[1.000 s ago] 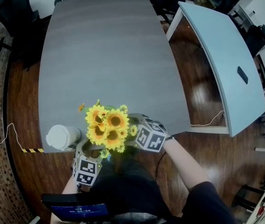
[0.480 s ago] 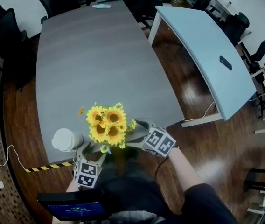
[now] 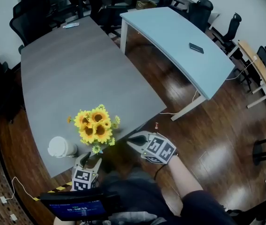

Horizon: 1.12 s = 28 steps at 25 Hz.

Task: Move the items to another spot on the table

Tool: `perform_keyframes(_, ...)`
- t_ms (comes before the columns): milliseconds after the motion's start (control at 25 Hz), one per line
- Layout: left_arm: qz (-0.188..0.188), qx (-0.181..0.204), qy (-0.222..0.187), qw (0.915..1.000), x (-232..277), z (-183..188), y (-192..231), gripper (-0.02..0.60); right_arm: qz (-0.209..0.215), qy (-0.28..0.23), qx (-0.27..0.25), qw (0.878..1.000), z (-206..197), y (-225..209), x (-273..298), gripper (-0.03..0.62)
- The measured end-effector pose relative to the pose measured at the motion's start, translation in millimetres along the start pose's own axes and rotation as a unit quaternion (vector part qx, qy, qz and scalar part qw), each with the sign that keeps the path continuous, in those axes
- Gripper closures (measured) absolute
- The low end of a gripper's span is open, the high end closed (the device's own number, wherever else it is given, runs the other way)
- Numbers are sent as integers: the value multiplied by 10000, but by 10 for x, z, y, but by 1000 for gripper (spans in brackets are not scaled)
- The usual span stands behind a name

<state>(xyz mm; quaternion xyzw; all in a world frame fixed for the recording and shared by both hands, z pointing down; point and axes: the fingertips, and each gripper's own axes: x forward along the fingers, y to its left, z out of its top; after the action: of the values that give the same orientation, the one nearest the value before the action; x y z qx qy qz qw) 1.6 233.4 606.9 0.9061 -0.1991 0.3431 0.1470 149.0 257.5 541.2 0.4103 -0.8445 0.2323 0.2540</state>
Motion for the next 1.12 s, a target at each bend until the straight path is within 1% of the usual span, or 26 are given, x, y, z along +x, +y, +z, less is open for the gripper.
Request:
perform_keyframes(40, -27, 78, -31, 10000, -17, 32, -78, 374, -49, -65, 35, 10000, -36, 30, -103, 611)
perform_keyframes(120, -22, 190, -132, 9997, -49, 120, -226, 441, -95, -301, 143, 9994, -82, 76, -305, 615)
perform_keyframes(240, 59, 208, -361, 9991, -85, 318, -396, 582, -112, -786, 283, 9964, -90, 117, -575, 617)
perform_keyframes(320, 30, 81, -523, 9986, -111, 467, -529, 583, -133, -1028, 272, 9942, -84, 151, -756, 617)
perform_keyframes(440, -32, -390, -829, 9958, -161, 667, -875, 583, -109, -1327, 263, 9907, -182, 271, -1172, 614)
perform_keyframes(560, -183, -966, -1273, 9870, -222, 964, -1239, 583, -129, -1726, 427, 9840, -348, 335, -1644, 614)
perform_keyframes(600, -191, -1103, -1428, 9834, -262, 1095, -1330, 584, -123, -1844, 485, 9816, -395, 334, -1768, 614)
perform_keyframes(680, -155, -1237, -1697, 9776, -364, 1350, -1480, 586, -112, -1993, 546, 9783, -473, 312, -1961, 614)
perform_keyframes(800, -160, -1173, -2031, 9720, -552, 1696, -1638, 584, -71, -2132, 503, 9757, -465, 305, -2122, 614)
perform_keyframes(880, -168, -1006, -2157, 9711, -664, 1861, -1703, 584, 18, -2240, 467, 9735, -386, 339, -2178, 614)
perform_keyframes(1000, -118, -738, -2178, 9731, -737, 1984, -1761, 583, 109, -2367, 404, 9707, -261, 366, -2229, 614)
perform_keyframes(1120, -163, -697, -2170, 9735, -742, 2014, -1800, 583, 123, -2442, 361, 9690, -168, 388, -2242, 614)
